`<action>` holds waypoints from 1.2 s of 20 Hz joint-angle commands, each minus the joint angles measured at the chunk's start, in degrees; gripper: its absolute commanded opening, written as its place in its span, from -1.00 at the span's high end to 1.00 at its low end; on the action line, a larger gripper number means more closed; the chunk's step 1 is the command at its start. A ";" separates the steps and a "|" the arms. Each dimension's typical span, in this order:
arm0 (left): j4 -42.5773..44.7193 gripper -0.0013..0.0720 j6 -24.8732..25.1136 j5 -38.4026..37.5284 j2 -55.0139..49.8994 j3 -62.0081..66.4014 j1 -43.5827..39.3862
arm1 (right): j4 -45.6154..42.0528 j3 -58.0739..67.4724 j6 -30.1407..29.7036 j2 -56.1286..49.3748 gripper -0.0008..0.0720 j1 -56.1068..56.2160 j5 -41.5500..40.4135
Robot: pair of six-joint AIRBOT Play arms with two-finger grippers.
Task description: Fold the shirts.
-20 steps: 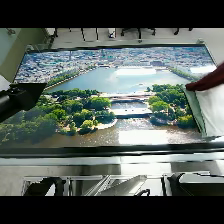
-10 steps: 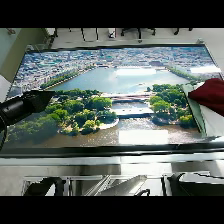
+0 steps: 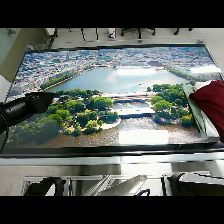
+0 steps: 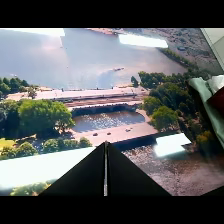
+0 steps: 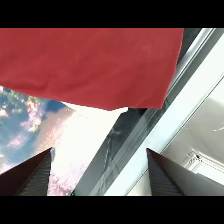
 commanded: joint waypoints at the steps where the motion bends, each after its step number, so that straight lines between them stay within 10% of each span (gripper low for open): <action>1: 0.04 0.92 0.04 -1.27 0.02 -0.02 -0.02 | 7.74 -0.13 0.55 0.13 0.64 0.00 0.61; 3: 0.07 0.92 -1.03 -3.17 -0.04 -0.02 -0.02 | 17.20 -0.17 -1.22 0.57 0.92 2.03 3.41; 16: 3.52 0.92 -6.21 -7.76 -17.94 -6.49 -34.14 | 18.38 -49.35 -9.16 31.74 0.93 71.97 47.47; 24: 3.23 0.92 -8.17 -15.72 -15.72 -12.76 -41.66 | 18.84 -50.40 -9.11 31.71 0.92 77.02 44.98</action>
